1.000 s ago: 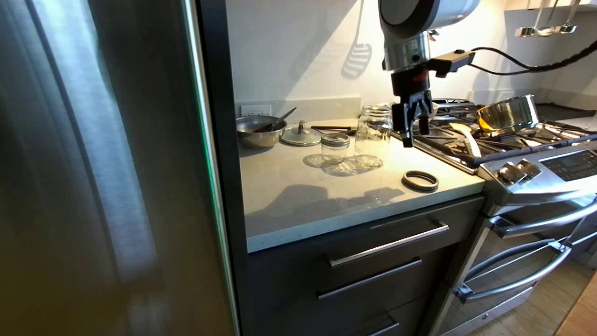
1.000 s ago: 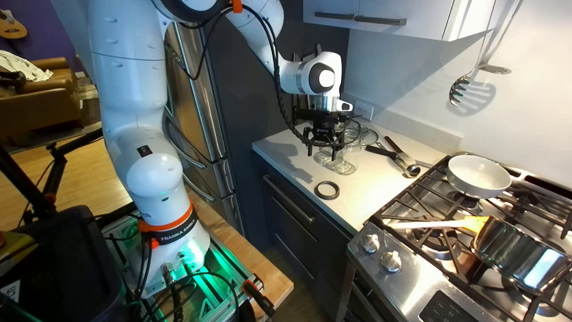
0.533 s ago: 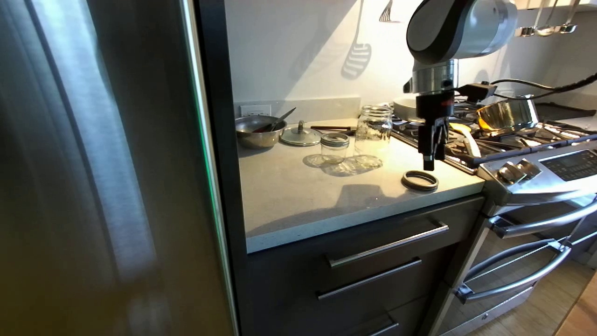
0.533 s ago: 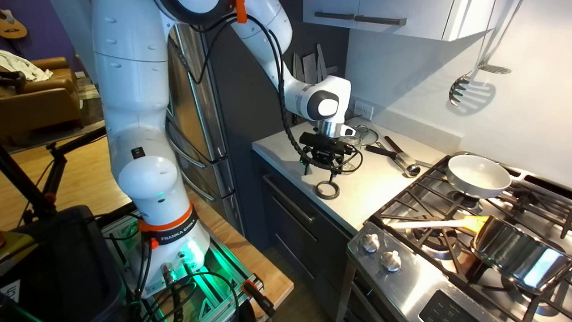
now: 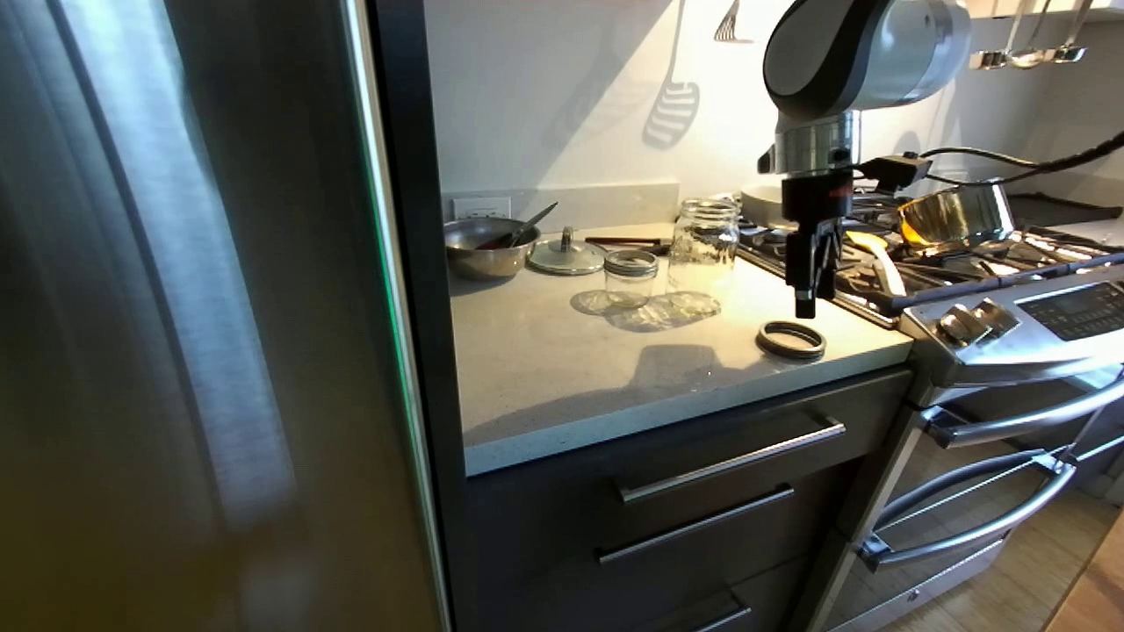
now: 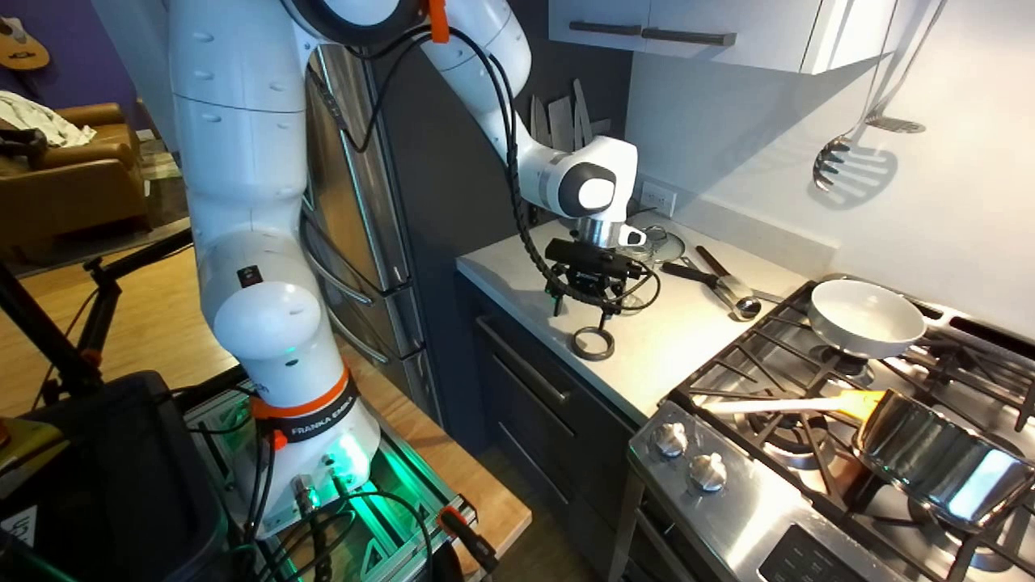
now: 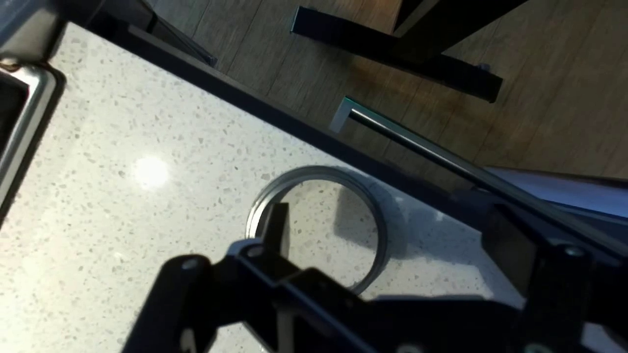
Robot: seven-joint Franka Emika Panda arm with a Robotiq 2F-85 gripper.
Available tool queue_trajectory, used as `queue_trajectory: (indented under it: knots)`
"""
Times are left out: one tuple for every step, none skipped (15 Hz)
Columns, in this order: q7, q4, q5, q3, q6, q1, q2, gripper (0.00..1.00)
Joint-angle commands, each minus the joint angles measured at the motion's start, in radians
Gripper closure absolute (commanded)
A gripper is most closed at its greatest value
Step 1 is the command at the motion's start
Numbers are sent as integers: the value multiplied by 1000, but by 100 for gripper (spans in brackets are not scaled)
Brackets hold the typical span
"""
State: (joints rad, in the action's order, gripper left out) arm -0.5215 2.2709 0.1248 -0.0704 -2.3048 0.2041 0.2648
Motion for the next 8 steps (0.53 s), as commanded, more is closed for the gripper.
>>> queue_trajectory:
  knots:
    - [-77,-27,-35,-9,-21,37,41,0]
    - [-88,-33,-35,-12,-29,44,49,0]
    - [-107,-39,-45,-12,-34,56,57,0]
    - [-116,-47,-43,-16,-47,64,71,0]
    - [-129,-54,-49,-17,-55,74,82,0]
    - [-136,-62,-52,-17,-62,81,96,0]
    - [-149,-71,-61,-14,-68,89,110,0]
    - [-152,-80,-68,-10,-74,93,122,0]
